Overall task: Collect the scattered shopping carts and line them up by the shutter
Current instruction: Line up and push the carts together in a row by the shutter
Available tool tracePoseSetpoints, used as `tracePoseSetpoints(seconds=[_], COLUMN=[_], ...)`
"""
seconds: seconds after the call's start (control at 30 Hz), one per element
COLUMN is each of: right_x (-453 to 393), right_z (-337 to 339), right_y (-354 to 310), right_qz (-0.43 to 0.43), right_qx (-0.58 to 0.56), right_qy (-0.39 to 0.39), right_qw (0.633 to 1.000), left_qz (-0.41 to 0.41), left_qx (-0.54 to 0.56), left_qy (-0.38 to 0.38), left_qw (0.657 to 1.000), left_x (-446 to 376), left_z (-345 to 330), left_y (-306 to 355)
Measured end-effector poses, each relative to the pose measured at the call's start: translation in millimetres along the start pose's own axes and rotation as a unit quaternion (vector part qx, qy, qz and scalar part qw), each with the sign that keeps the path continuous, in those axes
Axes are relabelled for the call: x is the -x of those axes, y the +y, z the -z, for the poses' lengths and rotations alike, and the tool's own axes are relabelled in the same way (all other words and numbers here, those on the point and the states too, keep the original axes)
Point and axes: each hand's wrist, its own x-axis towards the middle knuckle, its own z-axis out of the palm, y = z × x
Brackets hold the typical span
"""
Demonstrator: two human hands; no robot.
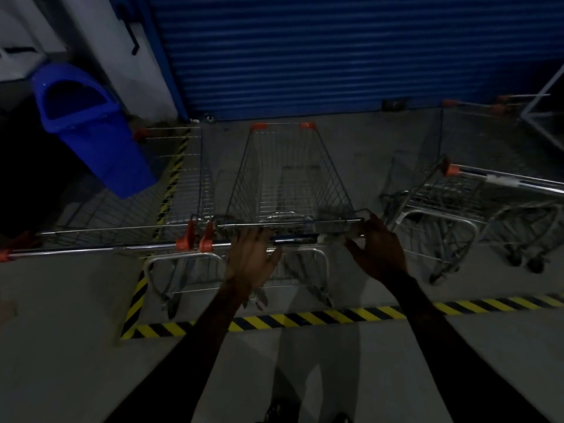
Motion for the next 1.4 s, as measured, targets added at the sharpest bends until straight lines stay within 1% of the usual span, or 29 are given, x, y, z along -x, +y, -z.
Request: tracePoseSetpoints(seconds=[0.03,0.1,0.17,0.27,0.37,0.43,0.57,0.67,0.87,0.97,1.13,1.23,1.4], right_x=[11.7,38.4,67.8,112.4,150.6,174.5,224.0,258.2,317.0,332.5,335.0,320.8,279.1], right_z=[2.3,6.4,11.4,19.7,33.7,37.9,53.7,76.4,123.6,141.6,157.4,161.9,170.8], right_y=[-0.2,-0.9,-0.2,6.0,14.6,27.1,59.2,92.2,164.9,195.8,235.5,262.0,309.9], right_qz=[-0.004,-0.048,-0.119,-0.178,-0.229,-0.25,-0.307,-0.338,-0.379,-0.398,-0.421,-0.426,-0.422], right_qx=[-0.021,-0.058,-0.081,-0.112,-0.147,-0.158,-0.166,-0.164,-0.165,-0.168,-0.188,-0.191,-0.189], right_qy=[0.024,0.027,0.023,0.029,0.03,0.053,0.11,0.129,0.181,0.203,0.214,0.212,0.202], right_qw=[0.999,0.997,0.989,0.977,0.962,0.954,0.931,0.918,0.893,0.879,0.861,0.859,0.863], left_qz=[-0.01,-0.029,-0.058,-0.089,-0.116,-0.138,-0.149,-0.169,-0.208,-0.219,-0.236,-0.235,-0.231], left_qx=[0.031,0.097,0.143,0.206,0.223,0.235,0.27,0.299,0.32,0.328,0.328,0.329,0.336], left_qy=[0.021,0.042,0.046,0.031,0.014,-0.006,-0.043,-0.045,-0.064,-0.075,-0.089,-0.107,-0.104], left_qw=[0.999,0.994,0.987,0.974,0.968,0.962,0.95,0.938,0.922,0.916,0.91,0.908,0.907], left_x=[3.9,12.2,22.2,37.4,49.4,52.9,56.0,62.2,70.3,70.8,58.5,38.5,-6.8], left_z=[-1.0,-2.7,-10.8,-28.3,-40.5,-47.2,-55.4,-57.6,-71.3,-78.4,-93.7,-105.9,-131.9], left_y=[9.7,32.6,55.9,92.8,134.8,162.0,222.6,277.3,384.2,425.7,473.2,492.8,520.0])
